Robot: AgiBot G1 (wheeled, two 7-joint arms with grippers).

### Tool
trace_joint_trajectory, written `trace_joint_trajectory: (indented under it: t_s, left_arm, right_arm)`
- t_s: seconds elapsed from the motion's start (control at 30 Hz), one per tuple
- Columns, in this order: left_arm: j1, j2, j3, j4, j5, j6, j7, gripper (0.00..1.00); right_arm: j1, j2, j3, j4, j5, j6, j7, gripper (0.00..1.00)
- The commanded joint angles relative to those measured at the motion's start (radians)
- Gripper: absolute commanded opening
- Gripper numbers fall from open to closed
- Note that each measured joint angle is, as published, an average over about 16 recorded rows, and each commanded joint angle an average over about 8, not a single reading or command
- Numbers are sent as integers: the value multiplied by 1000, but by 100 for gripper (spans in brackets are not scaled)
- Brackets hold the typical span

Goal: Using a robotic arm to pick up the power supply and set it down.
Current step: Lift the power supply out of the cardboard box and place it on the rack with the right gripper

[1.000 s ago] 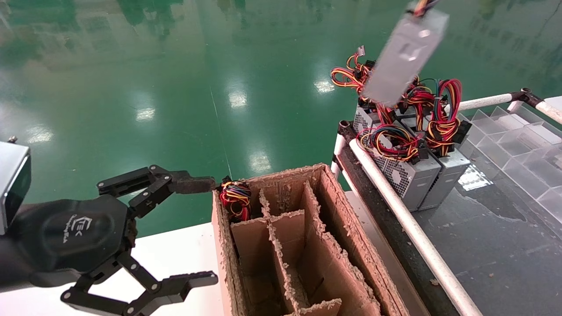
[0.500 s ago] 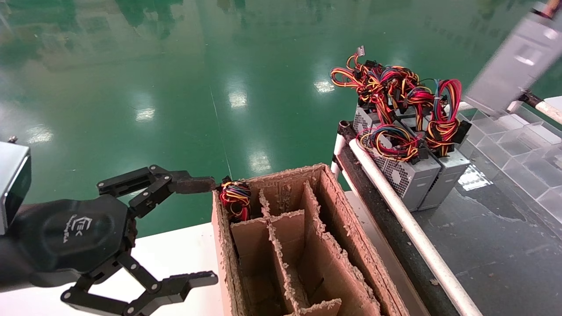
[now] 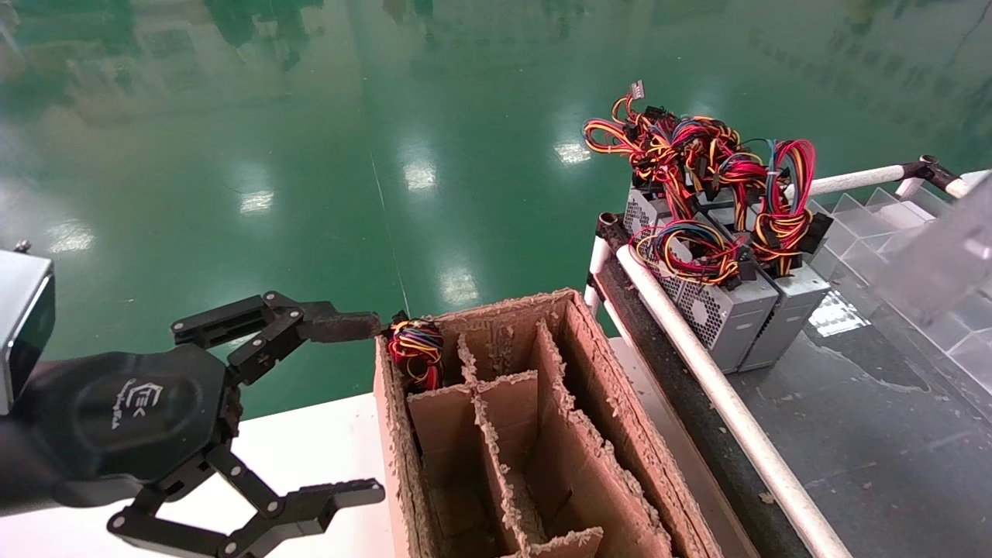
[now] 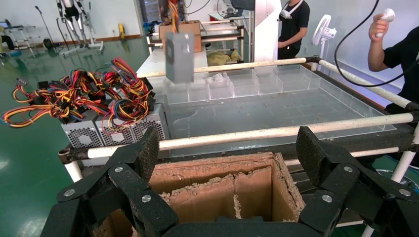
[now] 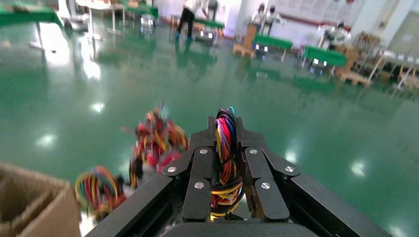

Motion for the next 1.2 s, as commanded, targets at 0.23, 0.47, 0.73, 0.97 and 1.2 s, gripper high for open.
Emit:
trace_joint_trajectory:
  t_s: [0.23,0.47,0.73,0.97,1.2]
  left_arm:
    - [0,0,0,0,0,0,0,100]
    - [0,0,0,0,0,0,0,100]
    - [0,0,0,0,0,0,0,100]
    - [0,0,0,0,0,0,0,100]
    - [0,0,1,0,0,0,0,100]
  right_arm:
    - [-43,5,-22,-34,-30,-20,-28,0]
    - [-83,-41,-24,-67,-33,-1,-33,0]
    - [-124,-96,-21,-80,-29,60,-65,0]
    - [-145,-129,-20,-79,-28,85,-81,0]
    - [-166,-166,-24,-76,-33,121,-96,0]
